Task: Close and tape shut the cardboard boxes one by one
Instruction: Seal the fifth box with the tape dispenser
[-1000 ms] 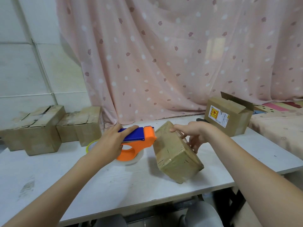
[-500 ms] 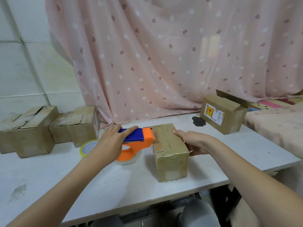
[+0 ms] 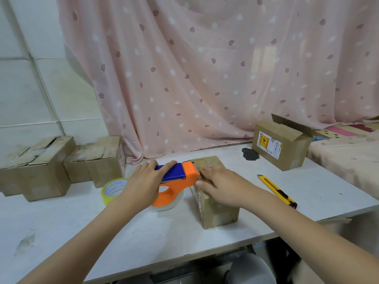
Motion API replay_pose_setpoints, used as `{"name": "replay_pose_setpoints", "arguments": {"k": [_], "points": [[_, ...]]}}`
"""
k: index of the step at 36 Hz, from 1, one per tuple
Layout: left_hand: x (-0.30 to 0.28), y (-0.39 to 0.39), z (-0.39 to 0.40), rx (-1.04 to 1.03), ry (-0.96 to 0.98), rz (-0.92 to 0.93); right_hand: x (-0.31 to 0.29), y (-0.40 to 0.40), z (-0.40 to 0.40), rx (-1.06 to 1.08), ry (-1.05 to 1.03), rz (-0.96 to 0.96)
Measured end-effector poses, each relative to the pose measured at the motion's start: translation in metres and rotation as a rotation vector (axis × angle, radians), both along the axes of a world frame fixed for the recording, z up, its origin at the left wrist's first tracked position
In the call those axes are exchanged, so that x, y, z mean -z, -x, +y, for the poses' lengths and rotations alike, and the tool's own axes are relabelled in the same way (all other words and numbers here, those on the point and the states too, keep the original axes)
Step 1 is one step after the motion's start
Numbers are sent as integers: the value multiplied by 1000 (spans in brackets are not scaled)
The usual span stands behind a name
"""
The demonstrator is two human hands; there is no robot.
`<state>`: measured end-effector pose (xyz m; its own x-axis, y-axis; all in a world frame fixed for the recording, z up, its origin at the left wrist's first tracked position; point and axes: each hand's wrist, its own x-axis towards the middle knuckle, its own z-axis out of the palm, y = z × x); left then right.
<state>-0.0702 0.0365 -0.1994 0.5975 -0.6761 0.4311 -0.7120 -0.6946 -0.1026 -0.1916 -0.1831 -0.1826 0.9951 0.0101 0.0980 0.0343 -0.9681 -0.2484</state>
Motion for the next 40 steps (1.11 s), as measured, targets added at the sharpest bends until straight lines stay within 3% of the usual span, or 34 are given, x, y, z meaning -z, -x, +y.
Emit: {"name": "replay_pose_setpoints", "arguments": {"k": [13, 21, 25, 34, 40], "points": [[-1, -5, 15, 59, 41, 6, 9, 12, 14, 104, 158, 43], [14, -12, 52, -19, -54, 21, 1, 10, 22, 134, 80, 38], [18, -7, 49, -65, -74, 51, -21, -2, 34, 270, -9, 41], [8, -1, 33, -135, -198, 65, -18, -92, 30, 637, -101, 395], [-2, -6, 35, -133, -337, 113, -17, -111, 33, 605, 29, 507]]}}
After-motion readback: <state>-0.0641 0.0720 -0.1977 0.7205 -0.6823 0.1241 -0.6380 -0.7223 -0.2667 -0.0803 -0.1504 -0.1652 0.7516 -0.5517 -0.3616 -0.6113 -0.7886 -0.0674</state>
